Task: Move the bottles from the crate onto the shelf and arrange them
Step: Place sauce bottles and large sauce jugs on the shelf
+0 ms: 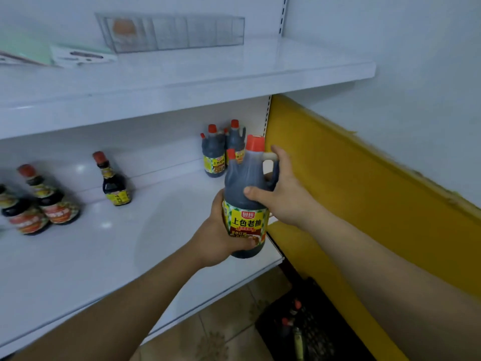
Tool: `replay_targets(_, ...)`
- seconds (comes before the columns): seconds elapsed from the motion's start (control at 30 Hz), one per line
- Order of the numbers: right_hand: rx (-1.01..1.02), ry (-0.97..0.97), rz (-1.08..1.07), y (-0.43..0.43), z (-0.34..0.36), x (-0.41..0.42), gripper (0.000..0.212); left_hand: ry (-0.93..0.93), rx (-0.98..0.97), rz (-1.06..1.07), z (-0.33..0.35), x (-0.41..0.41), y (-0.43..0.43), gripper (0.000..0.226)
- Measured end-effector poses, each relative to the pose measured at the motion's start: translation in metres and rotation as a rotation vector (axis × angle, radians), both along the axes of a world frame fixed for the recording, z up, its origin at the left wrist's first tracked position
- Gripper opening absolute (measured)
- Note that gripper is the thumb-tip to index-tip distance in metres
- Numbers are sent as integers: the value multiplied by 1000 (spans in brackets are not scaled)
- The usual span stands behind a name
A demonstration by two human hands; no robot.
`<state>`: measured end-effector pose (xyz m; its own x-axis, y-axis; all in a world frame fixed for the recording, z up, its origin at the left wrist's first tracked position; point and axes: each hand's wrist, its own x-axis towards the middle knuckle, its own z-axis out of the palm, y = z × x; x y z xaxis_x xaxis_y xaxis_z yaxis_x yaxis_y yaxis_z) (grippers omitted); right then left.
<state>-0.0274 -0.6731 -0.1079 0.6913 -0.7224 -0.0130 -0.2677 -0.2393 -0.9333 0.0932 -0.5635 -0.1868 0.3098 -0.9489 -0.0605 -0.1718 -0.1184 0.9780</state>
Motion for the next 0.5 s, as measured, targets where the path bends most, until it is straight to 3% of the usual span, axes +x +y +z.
replay_targets(0.27,34,20,59,-12,-71,71,88,2,65,114,-75,59,-18,92)
replay_targets(0.5,36,61,85,-52,-133,103,92,-9,41,295,-137,73,-58,92)
